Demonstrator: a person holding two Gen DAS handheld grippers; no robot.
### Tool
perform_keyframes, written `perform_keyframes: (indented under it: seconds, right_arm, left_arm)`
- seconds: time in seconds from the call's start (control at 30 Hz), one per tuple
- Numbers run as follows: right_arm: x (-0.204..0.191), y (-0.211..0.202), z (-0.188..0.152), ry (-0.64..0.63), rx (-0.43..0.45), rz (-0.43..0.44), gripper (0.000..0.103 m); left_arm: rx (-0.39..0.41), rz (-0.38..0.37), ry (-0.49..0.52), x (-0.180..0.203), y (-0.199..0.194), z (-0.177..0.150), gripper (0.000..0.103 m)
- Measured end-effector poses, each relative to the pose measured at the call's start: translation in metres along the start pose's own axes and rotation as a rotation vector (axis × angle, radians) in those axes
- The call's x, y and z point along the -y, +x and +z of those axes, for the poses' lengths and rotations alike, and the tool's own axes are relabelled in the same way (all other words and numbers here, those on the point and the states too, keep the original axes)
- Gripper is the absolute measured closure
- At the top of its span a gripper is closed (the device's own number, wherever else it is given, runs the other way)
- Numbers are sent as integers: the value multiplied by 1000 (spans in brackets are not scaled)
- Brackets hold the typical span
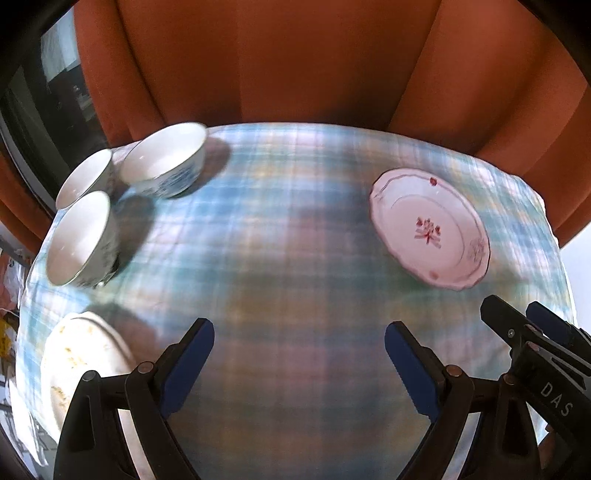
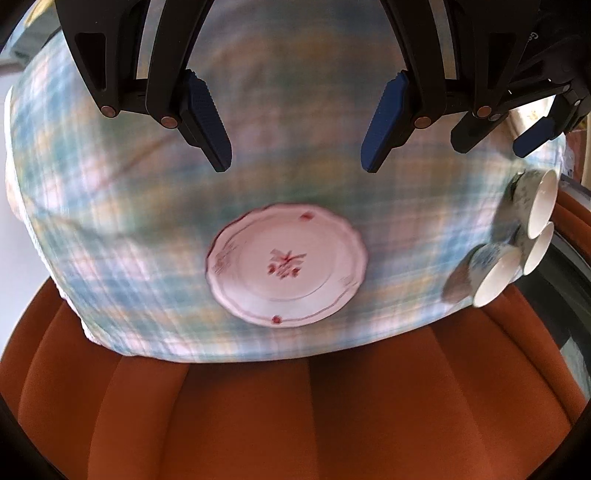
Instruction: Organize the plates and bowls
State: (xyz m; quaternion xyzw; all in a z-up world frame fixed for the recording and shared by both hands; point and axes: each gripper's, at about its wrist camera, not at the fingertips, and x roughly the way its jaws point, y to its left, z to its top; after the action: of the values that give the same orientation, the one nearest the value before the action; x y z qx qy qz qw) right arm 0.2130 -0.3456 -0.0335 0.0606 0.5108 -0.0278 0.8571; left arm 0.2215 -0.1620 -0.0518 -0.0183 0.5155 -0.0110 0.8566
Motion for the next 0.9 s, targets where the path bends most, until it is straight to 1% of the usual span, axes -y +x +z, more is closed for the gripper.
perform_keyframes:
  seconds: [0.07,0.2,0.33,0.4,0.47,0.53,0.63,0.73,0.9]
  right_arm:
    - [13,4,10,-11,7,0,27]
    - [33,15,32,-19,23,10,27]
    - [52,34,55,-12,30,23,27]
    - [60,47,66,-5,26,31,27]
    - [67,59,76,2,25,45,27]
    - [72,72,85,12,22,69,27]
    - [79,90,94,32,22,92,27]
    - [85,109,100,48,9,102,30]
    - [88,134,106,40,-28,107,40]
  left_arm:
    - [-12,-5,-14,13,6,11,11]
    - [2,14,-3,40,18,34,12]
    - [-10,26,-2,60,41,55,13]
    - [-14,38,2,66,51,63,15]
    - [-26,47,8,72,63,71,22]
    - [-38,51,7,79,76,79,27]
    - [-52,65,6,87,95,87,27]
    - [-79,60,4,93,114,92,29]
    - [-110,50,16,101,134,93,35]
